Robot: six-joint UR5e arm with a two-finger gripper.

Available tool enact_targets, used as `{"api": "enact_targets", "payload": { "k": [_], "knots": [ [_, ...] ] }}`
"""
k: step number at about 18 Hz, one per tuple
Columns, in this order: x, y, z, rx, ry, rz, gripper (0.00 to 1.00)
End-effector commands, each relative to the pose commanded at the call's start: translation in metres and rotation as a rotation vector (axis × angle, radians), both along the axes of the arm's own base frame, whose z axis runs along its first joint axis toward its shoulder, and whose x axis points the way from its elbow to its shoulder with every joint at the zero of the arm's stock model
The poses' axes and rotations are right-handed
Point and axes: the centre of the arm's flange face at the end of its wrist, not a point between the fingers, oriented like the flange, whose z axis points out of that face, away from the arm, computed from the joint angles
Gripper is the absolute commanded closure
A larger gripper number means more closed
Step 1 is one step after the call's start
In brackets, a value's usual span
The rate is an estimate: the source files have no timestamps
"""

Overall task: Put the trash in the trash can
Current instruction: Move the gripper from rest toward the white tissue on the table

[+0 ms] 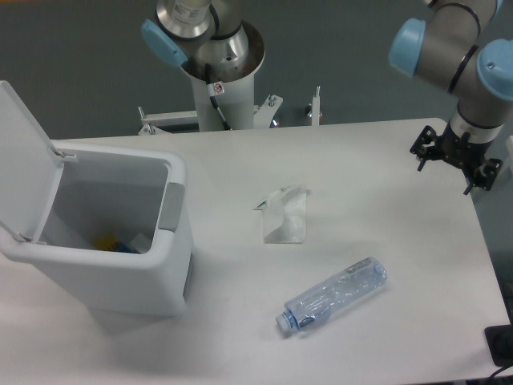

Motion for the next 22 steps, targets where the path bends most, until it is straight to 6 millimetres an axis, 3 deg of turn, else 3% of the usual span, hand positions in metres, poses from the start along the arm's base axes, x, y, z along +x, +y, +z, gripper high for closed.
{"api": "enact_targets", "payload": {
  "k": [6,12,14,17,22],
  "knots": [
    [0.023,0.006,-0.028,0.106,-0.024,0.085,0.0],
    [0.061,0.062,-0.041,0.129,-0.041,0.146,0.0],
    [0.084,0.076,-0.049,0.119,-0.063,0.123,0.0],
    [0.14,0.09,-0.057,0.099,-0.101,0.063,0.0],
    [0.197,0.098,-0.071,0.077,-0.151,0.008,0.0]
  ]
}}
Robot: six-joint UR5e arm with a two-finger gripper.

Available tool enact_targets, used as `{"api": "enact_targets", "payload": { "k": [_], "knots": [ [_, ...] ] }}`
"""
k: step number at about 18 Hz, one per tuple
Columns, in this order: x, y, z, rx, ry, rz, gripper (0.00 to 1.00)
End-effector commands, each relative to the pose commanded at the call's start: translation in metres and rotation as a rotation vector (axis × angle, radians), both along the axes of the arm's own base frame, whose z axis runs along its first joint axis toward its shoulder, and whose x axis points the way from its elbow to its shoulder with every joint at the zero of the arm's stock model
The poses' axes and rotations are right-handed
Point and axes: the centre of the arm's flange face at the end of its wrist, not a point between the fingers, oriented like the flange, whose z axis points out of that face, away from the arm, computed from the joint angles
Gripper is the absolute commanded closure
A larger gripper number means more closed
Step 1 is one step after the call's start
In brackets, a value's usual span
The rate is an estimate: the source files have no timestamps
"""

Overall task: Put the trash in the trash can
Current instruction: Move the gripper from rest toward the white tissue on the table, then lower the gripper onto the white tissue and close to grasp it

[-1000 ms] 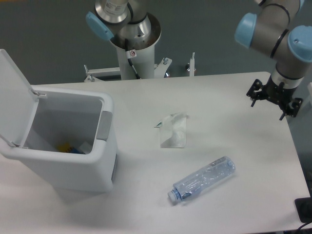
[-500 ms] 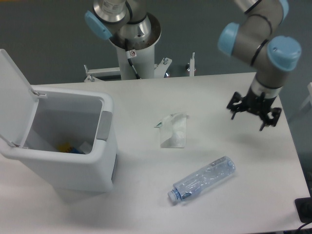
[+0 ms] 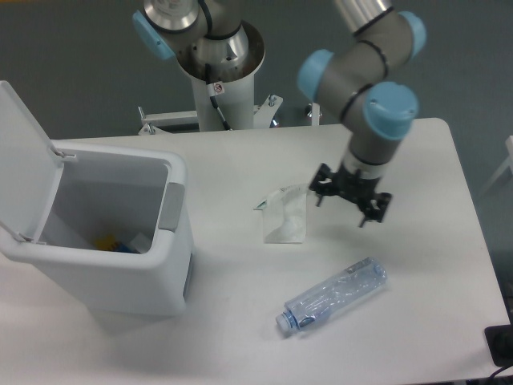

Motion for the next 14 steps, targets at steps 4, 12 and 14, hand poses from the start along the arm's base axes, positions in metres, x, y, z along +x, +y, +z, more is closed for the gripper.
{"api": "enact_targets", "payload": {
  "k": [4,12,14],
  "knots": [
    [0.029,0.011,-0.016,-0.023,-0.032,-0.019,0.0],
    [0.041,0.02,-0.035,-0.043,-0.061,-0.045,0.73],
    [0.041,0.02,-0.036,-0.046,-0.059,-0.045,0.85]
  ]
}}
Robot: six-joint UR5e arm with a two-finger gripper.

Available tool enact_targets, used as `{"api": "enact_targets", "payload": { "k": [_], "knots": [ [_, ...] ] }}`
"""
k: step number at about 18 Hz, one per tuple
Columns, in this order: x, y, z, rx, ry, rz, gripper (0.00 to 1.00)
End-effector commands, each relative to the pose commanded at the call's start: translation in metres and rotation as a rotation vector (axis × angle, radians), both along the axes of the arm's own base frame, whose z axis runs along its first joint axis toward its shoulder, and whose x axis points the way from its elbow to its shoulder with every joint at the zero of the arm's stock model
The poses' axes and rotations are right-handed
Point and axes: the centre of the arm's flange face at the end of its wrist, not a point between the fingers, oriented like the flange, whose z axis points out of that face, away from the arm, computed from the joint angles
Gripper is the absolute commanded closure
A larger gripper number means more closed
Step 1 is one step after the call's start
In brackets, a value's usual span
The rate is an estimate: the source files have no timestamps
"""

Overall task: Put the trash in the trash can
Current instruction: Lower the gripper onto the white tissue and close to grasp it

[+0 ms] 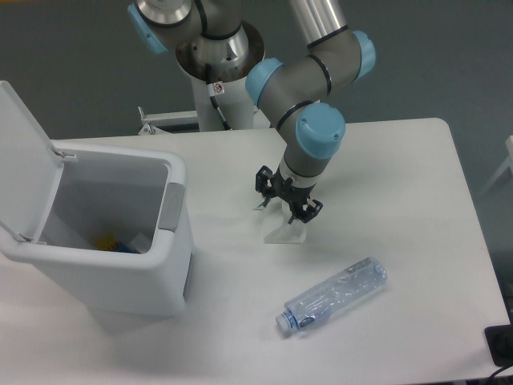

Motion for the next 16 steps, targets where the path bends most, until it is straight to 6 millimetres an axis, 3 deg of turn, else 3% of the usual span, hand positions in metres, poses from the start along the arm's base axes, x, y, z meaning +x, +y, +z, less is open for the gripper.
{"api": "enact_targets", "payload": {
  "k": [2,6,11,16],
  "knots": [
    [-0.001,0.001,0.002,0.002,0.006,-0.002,0.99],
    [-0.008,0.002,0.01,0.008,0.022,-0.004,1.0],
    [-0.038,0.014,0.069,0.039,0.058,0.049,1.0],
    [-0.051,0.035,0.158,0.159,0.065,0.195,1.0]
  ]
}}
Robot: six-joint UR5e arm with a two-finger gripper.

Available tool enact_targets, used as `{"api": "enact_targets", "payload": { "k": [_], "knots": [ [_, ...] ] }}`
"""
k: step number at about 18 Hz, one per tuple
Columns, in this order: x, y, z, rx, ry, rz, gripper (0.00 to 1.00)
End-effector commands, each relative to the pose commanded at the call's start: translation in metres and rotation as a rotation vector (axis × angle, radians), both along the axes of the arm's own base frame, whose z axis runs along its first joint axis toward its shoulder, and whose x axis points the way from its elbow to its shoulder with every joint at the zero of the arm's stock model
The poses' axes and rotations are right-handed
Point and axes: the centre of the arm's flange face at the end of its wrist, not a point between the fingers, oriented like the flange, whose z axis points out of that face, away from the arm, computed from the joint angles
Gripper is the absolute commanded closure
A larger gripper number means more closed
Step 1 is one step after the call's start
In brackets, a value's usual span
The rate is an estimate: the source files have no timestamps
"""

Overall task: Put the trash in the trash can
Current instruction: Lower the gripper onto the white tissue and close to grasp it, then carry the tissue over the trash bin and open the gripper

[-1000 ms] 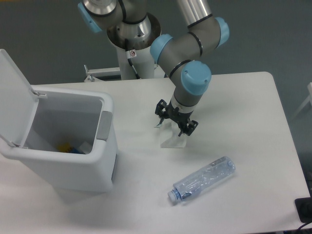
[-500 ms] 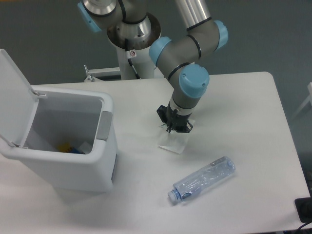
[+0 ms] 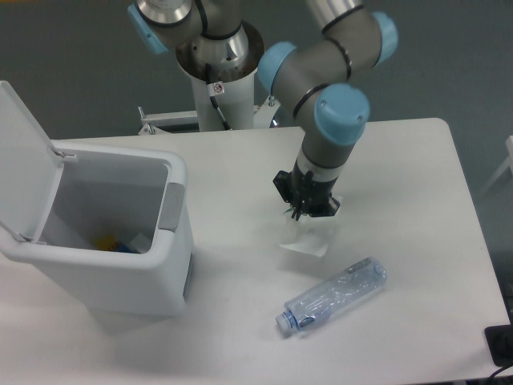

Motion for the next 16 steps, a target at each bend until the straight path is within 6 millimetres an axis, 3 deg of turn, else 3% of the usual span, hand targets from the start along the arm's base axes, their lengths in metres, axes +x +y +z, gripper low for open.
{"api": "enact_targets", "payload": {
  "k": [3,6,13,16],
  "knots": [
    [0.005,0.018,0.078,0.162,0.0,0.103,1.0],
    [0.018,0.025,0.124,0.274,-0.024,0.158,1.0],
    [0.052,0.03,0.185,0.406,-0.054,0.201,1.0],
    [0.108,0.056,0.198,0.415,-0.081,0.148,1.0]
  ]
}}
